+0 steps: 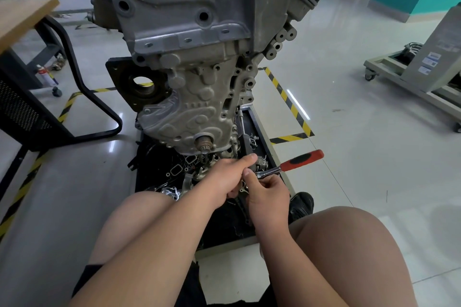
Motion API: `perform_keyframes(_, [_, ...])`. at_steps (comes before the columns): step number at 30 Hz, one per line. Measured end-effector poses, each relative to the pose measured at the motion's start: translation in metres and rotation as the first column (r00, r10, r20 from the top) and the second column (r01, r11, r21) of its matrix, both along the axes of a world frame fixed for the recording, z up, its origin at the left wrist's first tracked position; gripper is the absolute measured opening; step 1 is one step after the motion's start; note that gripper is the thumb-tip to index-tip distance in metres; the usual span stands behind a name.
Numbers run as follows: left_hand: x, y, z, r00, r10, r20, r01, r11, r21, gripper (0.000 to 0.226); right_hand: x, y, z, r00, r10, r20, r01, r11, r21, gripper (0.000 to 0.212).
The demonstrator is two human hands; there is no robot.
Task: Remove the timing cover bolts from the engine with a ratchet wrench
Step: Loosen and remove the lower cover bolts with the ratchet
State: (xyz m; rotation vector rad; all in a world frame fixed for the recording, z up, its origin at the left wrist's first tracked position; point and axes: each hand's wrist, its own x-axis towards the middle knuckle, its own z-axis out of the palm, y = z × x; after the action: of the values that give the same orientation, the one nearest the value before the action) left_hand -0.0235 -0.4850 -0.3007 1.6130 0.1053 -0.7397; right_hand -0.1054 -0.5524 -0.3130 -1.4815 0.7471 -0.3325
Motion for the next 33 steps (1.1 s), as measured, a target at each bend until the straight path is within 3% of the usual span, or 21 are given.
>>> perform_keyframes(4, [0.0,0.0024,0.0027,0.999,-0.009,-0.054,0.007,1.0,-0.028,0.031,-0.0009,-0.0006,0.0043,0.999,0.041,-0.023,-0.044,0.982,-0.182,0.032])
perform_keyframes(8, [-0.0001,0.0031,0.004,0.998,-0.034,-0.056,0.033,0.999,-0.01,0.031,-0.0007,-0.004,0.0085,0.995,0.09,-0.032,-0.095,0.906,-0.411,0.024])
perform_keyframes(11, [-0.0004,0.0018,0.0029,0.997,-0.038,-0.068,0.037,0.999,-0.019,0.031,-0.0007,-0.0042,0.0093,0.993,0.116,-0.032,-0.118,0.881,-0.458,0.022])
perform_keyframes(20, [0.0023,-0.0036,-0.0002,0.993,-0.012,-0.121,0.009,0.999,-0.033,0.032,-0.0053,-0.0075,0.0102,0.997,0.074,0.02,-0.069,0.982,-0.174,0.022])
perform_keyframes(26, [0.0012,-0.0053,0.0002,0.997,0.025,-0.074,-0.028,0.999,-0.039,0.031,-0.0047,-0.0052,0.008,0.997,0.032,0.073,-0.023,0.992,-0.122,0.018])
perform_keyframes(33, [0.0023,-0.0011,0.0011,0.999,0.014,-0.05,-0.015,1.0,-0.018,0.037,-0.004,0.002,0.0075,0.989,-0.064,0.132,0.049,0.993,0.109,0.013])
